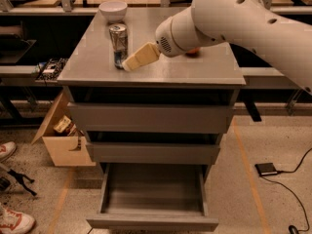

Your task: Place redbull can into bottom drawer

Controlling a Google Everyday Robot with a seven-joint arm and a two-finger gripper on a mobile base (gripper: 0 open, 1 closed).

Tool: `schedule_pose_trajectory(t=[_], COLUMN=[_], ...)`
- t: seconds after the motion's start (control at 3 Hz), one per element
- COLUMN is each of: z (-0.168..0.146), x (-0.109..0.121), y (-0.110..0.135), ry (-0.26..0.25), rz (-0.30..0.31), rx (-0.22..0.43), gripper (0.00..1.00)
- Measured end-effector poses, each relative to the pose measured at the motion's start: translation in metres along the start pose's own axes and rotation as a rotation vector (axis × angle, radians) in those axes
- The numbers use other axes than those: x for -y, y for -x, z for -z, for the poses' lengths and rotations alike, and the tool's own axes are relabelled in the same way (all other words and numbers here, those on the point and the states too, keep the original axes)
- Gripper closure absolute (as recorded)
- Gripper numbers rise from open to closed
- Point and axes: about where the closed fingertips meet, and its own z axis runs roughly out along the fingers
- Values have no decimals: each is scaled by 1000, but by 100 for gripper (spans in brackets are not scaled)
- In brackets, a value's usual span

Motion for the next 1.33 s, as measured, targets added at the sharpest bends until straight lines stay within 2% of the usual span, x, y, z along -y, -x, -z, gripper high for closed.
schedule_pose_trajectory(t=[0.33, 1.33], z=[-14, -99], x=[-2, 10], y=[1, 28], ry=[-9, -27], rz=[7, 5], rx=[13, 171], gripper=[0, 0])
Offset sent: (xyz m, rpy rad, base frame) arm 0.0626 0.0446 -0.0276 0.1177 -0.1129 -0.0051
